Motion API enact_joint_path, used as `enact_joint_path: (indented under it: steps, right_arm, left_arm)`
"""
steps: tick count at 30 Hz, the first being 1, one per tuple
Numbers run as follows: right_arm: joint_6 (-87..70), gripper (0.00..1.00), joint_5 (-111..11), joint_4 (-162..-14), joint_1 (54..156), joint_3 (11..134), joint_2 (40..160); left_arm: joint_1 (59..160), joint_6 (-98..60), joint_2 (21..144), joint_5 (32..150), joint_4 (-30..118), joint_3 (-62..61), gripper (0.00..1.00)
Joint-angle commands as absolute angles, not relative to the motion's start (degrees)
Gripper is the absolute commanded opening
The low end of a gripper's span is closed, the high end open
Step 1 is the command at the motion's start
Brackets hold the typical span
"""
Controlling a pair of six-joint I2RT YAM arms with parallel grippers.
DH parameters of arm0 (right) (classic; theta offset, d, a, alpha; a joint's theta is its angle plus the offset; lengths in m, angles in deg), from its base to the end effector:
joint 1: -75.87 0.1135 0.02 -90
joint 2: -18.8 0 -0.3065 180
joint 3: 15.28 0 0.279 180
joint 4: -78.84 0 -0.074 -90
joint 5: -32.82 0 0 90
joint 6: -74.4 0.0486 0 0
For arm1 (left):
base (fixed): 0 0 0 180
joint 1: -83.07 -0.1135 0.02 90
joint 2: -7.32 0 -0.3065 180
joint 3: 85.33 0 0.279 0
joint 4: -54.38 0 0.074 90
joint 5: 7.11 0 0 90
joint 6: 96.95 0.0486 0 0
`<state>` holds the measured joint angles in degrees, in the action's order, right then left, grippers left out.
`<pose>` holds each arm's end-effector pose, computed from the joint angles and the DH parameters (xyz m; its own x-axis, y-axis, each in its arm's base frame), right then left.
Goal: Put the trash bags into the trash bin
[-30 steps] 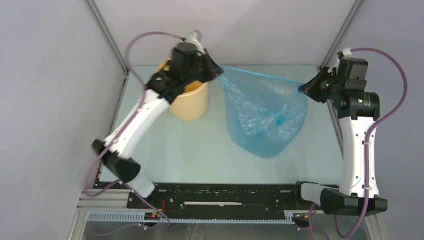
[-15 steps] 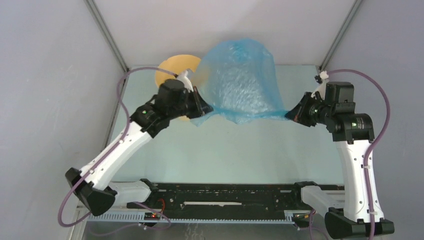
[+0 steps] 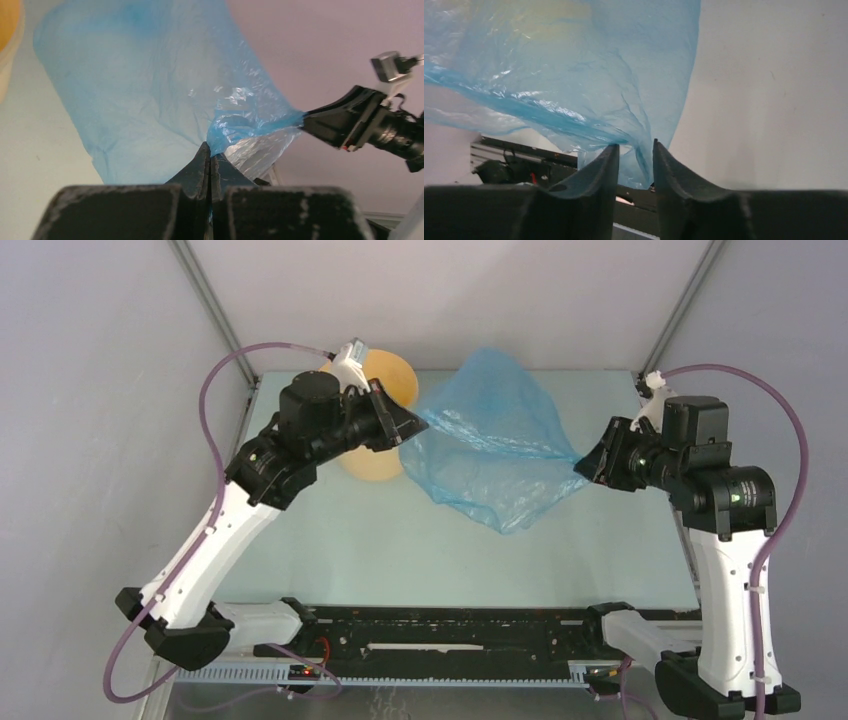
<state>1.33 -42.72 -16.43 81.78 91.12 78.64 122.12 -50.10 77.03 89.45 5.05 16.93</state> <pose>0.1510 0.0278 0.5063 -0.6740 0.2137 -0.7072 -0.1032 0.9206 0.3766 0.2030 -0.1719 0.5158 -0.6497 -0.3478 -0.6759 0.3653 0.6370 -0.6789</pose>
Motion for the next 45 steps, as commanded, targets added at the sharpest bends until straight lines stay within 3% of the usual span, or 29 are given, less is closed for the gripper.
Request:
enact_joint_path:
  steps: [1, 4, 8, 16, 22, 30, 34, 38, 45]
  right_arm:
    - [-1.0, 0.48, -45.1, -13.0, 84.9, 95.2, 79.1]
    - [-0.8, 0.75, -48.1, -12.7, 90.9, 97.4, 78.8]
    - [-0.3, 0.95, -57.7, -11.8, 101.3, 99.9, 78.8]
    - [-4.9, 1.0, -86.8, -18.3, 119.7, 87.4, 78.7]
    - [-7.9, 1.0, -93.1, -22.1, 122.6, 81.6, 78.4]
    - [-12.8, 0.95, -67.7, -36.0, 122.0, 73.3, 75.4]
    - [-12.4, 0.94, -58.3, -42.9, 116.7, 67.8, 75.1]
    - [-12.4, 0.88, -41.2, -49.5, 109.7, 63.7, 75.6]
    - [-12.5, 0.88, -32.3, -52.6, 112.5, 62.0, 77.6]
  left_arm:
    - [122.4, -51.5, 77.5, 90.7, 6.5, 21.5, 0.0]
    - [122.5, -51.9, 78.9, 91.6, 6.5, 23.2, 0.0]
    - [122.6, -52.1, 80.5, 92.9, 6.3, 25.5, 0.0]
    - [122.6, -52.0, 80.6, 93.0, 5.7, 26.0, 0.0]
    - [122.6, -52.3, 79.5, 92.1, 5.1, 25.0, 0.0]
    - [122.6, -52.0, 79.6, 92.5, 4.4, 25.3, 0.0]
    - [122.6, -52.0, 79.0, 92.9, 4.2, 24.3, 0.0]
    - [122.6, -51.9, 78.0, 93.1, 3.8, 23.5, 0.0]
    - [122.6, -52.2, 76.8, 93.3, 3.1, 22.7, 0.0]
